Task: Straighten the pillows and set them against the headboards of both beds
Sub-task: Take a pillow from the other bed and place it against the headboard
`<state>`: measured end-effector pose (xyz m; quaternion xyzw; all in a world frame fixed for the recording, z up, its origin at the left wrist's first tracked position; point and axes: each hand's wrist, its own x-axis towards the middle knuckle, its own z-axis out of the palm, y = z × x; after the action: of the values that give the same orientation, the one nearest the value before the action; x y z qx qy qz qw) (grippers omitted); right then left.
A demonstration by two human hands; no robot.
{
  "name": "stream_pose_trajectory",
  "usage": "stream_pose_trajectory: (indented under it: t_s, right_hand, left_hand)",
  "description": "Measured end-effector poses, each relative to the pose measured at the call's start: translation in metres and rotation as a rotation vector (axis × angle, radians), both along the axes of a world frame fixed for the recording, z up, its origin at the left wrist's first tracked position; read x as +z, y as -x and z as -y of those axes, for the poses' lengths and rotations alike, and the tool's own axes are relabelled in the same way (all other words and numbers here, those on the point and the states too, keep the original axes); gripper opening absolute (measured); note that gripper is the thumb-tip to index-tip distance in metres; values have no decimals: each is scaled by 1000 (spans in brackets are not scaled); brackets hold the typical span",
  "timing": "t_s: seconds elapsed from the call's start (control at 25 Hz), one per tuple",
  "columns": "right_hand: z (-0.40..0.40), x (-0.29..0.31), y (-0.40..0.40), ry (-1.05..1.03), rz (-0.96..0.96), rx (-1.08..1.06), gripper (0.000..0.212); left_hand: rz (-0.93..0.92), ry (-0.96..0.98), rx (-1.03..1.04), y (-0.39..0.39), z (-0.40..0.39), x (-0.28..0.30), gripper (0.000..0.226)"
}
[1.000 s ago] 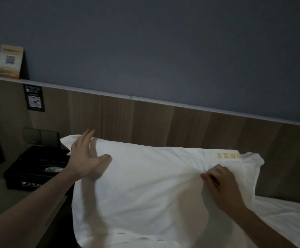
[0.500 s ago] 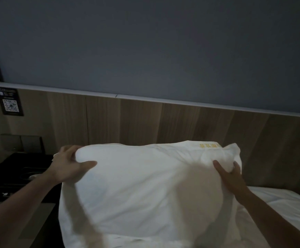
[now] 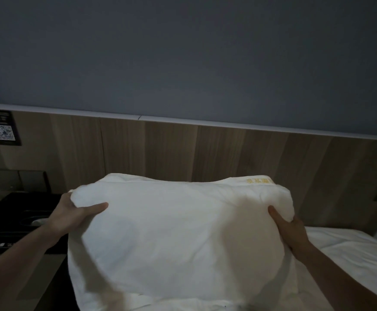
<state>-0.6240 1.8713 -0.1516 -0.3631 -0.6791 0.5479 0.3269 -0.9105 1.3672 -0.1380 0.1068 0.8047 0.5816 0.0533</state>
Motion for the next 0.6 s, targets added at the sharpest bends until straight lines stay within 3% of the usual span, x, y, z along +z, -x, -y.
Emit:
stream_pose_trajectory:
  t_s: [0.08, 0.24, 0.4, 0.6]
  right_hand:
    - [1, 4, 1, -8, -15, -5, 73]
    - [3, 22, 10, -59, -112, -49, 56]
    - [-3, 58, 29, -161, -208, -149, 35]
    - [-20, 65, 37, -128, -221, -174, 36]
  left_hand:
    - [-31, -22, 9, -7, 3, 9, 66]
    - [-120, 25, 153, -9, 7, 16, 97]
    - [-184, -21, 243, -2, 3, 35, 91]
    - [-195, -1, 229, 2, -8, 52, 75]
